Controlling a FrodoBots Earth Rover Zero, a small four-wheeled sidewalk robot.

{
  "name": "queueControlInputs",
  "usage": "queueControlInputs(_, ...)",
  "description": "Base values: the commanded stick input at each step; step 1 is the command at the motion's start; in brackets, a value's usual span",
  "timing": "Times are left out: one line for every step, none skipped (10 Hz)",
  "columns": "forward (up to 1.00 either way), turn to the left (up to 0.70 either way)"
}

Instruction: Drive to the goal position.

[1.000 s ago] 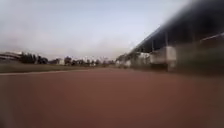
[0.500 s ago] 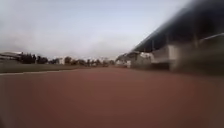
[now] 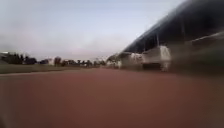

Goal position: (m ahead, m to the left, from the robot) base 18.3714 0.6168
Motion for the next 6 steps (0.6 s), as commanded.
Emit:
queueControlInputs(0.70, 0.00)
queueControlInputs(0.70, 0.00)
queueControlInputs(0.70, 0.00)
queueControlInputs(0.70, -0.01)
queueControlInputs(0.70, -0.11)
queueControlInputs(0.70, -0.21)
